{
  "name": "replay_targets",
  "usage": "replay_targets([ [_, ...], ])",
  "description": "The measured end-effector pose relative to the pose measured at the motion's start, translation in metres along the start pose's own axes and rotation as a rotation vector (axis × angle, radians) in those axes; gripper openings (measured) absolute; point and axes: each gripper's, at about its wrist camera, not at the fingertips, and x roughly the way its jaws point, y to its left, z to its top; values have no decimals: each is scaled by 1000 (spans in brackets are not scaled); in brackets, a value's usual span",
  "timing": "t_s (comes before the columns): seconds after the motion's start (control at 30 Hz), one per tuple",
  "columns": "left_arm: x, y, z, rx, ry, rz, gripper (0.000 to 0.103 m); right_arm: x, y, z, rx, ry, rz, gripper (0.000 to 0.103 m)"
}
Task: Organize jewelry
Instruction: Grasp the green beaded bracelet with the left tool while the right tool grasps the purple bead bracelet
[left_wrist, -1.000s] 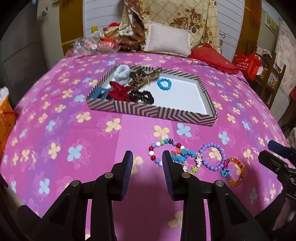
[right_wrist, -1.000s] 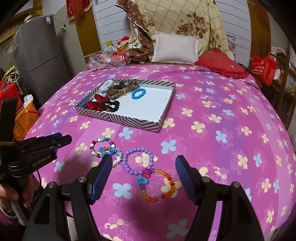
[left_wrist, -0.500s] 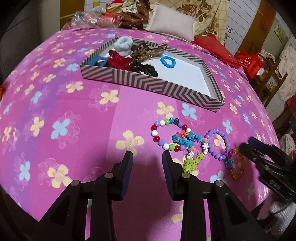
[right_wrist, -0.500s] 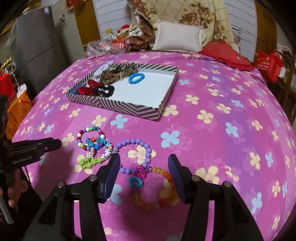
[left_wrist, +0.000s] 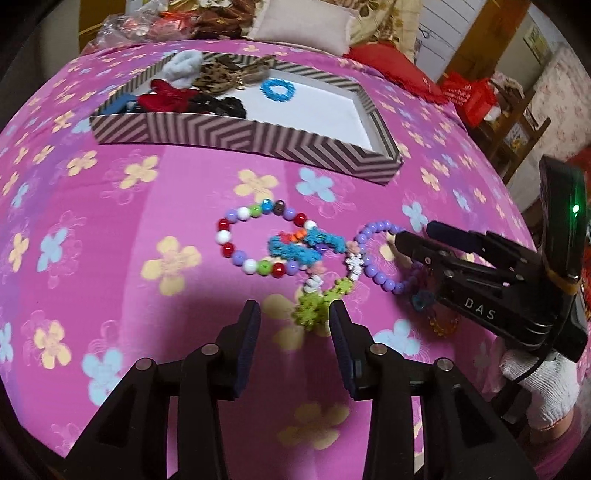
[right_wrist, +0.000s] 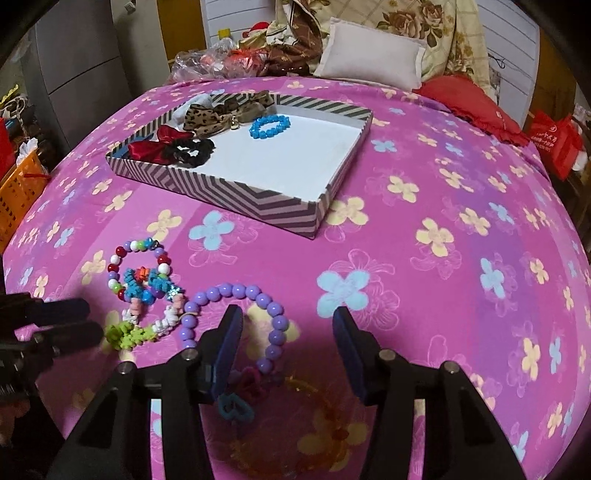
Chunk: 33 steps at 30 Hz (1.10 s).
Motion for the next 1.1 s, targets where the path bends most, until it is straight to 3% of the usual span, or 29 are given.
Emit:
replay_targets([
  [0.23,10,-14,2,41,-13,72,46,6,0,0,-25,-3,-4,53],
  [0.3,11,-12,3,28,-20,57,37,7,3,0,-41,-5,-12,51],
  [0.33,11,-10,4,18,-18,41,24,7,4,0,-51,-7,-18,47],
  [0.37,12,-8,5,6,-11,10,21,7,6,0,-67,-14,-22,33],
  [0.4,12,-5,7,-7,1,-12,21,6,8,0,-81,-18,-8,21],
  [0.5,10,1,11,-23,16,-40,21,7,14,2,-113,-14,-9,10],
  [0.67,-16,8,23,-3,-27,-53,21,-11,10,9,-83,-49,41,10],
  [1.1,-72,4,76,59,-124,-16,21,-57,17,52,-122,-142,70,10],
])
